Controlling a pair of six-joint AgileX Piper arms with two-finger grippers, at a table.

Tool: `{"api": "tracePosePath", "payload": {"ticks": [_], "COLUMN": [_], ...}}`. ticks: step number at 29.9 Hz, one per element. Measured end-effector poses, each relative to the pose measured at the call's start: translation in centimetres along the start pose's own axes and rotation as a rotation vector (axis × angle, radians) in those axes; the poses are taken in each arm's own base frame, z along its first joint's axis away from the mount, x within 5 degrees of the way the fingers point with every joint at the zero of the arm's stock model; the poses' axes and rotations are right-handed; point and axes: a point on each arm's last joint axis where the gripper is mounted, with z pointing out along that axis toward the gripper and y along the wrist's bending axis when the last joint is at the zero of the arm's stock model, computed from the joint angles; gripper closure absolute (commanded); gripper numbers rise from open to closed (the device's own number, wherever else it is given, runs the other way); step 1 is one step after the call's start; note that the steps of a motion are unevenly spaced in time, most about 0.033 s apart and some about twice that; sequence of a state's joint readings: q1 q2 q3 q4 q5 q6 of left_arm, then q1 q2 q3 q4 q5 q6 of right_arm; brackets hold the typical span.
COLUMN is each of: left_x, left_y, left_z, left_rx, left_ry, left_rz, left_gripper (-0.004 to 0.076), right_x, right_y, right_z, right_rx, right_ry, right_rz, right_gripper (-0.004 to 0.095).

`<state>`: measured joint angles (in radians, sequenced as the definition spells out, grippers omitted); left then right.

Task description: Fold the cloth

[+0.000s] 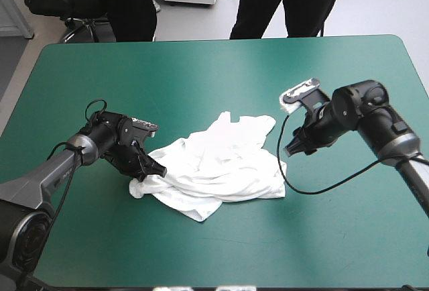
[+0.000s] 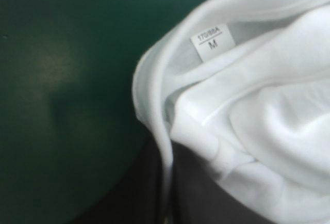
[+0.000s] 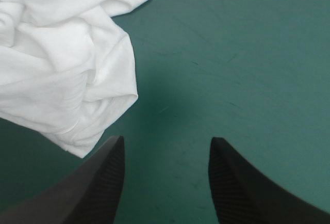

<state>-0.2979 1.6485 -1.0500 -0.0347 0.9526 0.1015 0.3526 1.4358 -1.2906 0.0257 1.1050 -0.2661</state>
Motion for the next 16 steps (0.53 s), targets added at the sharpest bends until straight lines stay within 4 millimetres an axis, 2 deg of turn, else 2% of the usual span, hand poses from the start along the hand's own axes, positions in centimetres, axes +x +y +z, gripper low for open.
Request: {"api": "tracePosePath", "payload": {"ticks": [3, 7, 16], "left_x": [0.0, 0.0, 0.0], "left_y": [0.0, 0.0, 0.0], "left_z": [0.0, 0.0, 0.0], "left_rx": [-0.002, -0.003, -0.003], "left_ry": [0.0, -0.001, -0.001], "left_rz": [0.001, 0.002, 0.009], "left_gripper": [0.0739, 0.0739, 0.0739], "right_x": [0.8, 2.0, 1.8], "right_y": [0.6, 1.0, 1.6], "right_z": [3.1, 5.9, 9.5], "right_rx": [-0.004, -0.017, -0.099], "right_ry": [-0.014, 0.001, 0.02], "right_rz": [-0.008, -0.005, -0.018], "right_gripper": [0.0437, 0.0437, 0.043]}}
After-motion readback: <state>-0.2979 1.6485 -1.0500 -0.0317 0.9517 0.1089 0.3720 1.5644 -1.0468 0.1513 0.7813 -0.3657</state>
